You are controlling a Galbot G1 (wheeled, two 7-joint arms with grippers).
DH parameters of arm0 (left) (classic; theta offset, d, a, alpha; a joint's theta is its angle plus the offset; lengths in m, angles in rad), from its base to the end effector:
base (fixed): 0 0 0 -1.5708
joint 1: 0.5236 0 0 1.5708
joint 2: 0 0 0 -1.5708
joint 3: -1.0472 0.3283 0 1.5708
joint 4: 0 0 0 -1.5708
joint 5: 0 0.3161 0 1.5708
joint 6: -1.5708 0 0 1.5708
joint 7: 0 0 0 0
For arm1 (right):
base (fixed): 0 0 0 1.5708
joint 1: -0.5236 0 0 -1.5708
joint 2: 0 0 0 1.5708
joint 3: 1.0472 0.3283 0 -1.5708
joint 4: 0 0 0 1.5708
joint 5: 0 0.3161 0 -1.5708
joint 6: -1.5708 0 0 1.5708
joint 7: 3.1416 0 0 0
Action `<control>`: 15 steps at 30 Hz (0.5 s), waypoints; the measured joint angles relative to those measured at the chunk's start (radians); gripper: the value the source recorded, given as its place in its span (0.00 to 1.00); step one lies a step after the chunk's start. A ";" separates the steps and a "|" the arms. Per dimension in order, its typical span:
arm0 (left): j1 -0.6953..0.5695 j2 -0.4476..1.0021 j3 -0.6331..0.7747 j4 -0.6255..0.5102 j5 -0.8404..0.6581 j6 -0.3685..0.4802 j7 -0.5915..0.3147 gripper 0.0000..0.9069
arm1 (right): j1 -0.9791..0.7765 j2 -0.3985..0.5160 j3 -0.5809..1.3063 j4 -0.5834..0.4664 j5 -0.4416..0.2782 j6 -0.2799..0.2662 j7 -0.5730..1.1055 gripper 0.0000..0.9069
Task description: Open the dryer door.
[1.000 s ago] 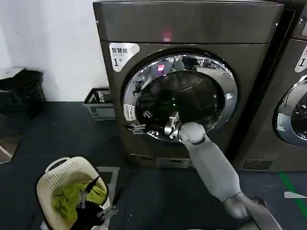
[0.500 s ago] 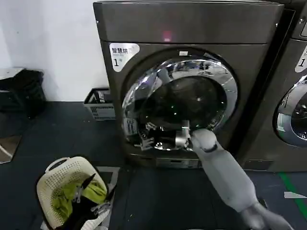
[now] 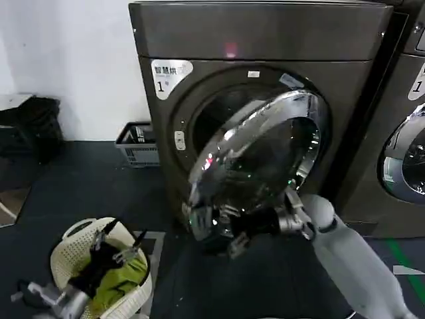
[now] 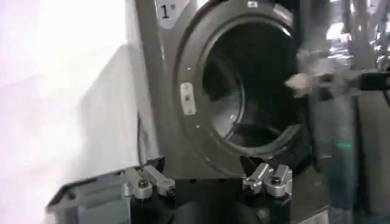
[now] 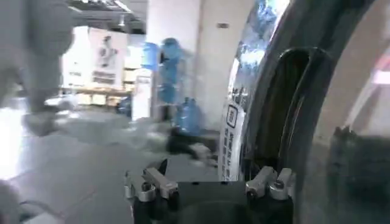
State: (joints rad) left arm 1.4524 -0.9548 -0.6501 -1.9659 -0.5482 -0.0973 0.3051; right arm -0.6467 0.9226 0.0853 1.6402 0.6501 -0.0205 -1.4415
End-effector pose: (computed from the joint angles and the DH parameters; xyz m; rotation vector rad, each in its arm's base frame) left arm 0.2079 0.1494 -0.2495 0.6621 2.9863 0.1127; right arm 0.3897 -0.0783 -0.1880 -2.4164 1.8640 -0.2393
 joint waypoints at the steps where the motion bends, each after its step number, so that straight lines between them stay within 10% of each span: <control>1: -0.027 0.027 0.018 0.019 -0.032 -0.005 0.000 1.00 | -0.012 -0.012 0.006 0.010 0.002 0.006 -0.002 1.00; 15: -0.373 0.181 0.326 0.207 -0.164 -0.028 0.036 1.00 | -0.216 -0.158 0.145 0.128 0.028 0.145 -0.017 1.00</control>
State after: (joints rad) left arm 1.0796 -0.7738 -0.3242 -1.7587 -0.7118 -0.1252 0.3410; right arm -0.8622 0.7644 0.2304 1.7684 0.6777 0.1248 -1.4588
